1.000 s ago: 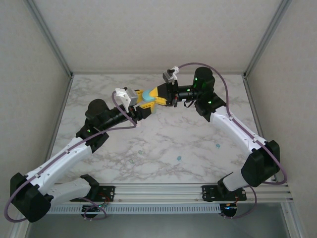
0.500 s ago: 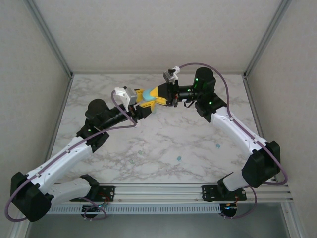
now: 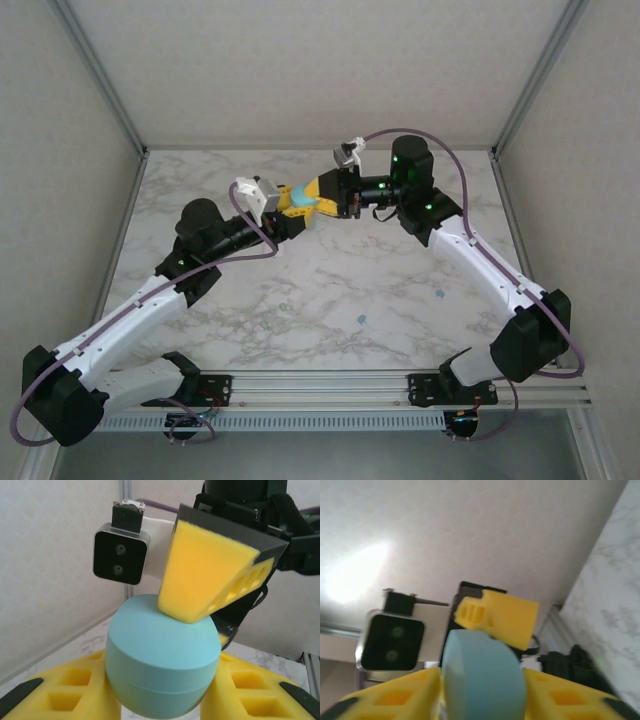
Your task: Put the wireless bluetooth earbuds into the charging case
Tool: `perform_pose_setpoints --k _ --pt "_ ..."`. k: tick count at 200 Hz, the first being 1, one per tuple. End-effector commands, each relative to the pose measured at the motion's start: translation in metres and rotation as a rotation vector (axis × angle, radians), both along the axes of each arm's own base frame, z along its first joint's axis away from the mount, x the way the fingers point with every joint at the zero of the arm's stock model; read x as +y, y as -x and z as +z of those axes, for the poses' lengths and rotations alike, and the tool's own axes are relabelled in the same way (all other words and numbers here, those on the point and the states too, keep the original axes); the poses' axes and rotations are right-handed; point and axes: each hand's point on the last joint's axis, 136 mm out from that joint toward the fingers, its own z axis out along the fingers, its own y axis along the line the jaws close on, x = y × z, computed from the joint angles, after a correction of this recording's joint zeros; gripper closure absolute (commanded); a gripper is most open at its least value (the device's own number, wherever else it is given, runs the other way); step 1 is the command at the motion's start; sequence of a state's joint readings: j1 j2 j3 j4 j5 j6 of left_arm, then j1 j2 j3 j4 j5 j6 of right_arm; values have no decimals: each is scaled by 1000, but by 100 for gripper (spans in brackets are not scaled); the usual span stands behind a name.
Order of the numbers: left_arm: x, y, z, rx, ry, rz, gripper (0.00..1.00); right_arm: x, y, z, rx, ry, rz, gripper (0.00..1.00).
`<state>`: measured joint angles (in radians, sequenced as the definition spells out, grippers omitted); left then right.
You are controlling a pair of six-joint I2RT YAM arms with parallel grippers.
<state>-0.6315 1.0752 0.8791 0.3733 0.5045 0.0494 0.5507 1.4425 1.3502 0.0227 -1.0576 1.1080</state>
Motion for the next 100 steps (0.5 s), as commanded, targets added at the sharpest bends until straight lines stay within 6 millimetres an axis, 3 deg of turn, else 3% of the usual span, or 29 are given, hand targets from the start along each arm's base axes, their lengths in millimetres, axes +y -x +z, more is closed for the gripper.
perform_pose_setpoints --k 1,33,72,100 --pt "-3 12 16 -47 4 -49 75 -12 -2 -2 -109 104 -79 44" --pt "-4 15 0 -5 -33 -69 76 -29 2 8 -316 168 -106 36" --pt "-5 18 -7 21 -28 -83 77 -46 4 -17 -534 327 -101 30" --pt "-6 19 -5 30 -14 -93 77 -43 12 -23 -546 321 -40 29"
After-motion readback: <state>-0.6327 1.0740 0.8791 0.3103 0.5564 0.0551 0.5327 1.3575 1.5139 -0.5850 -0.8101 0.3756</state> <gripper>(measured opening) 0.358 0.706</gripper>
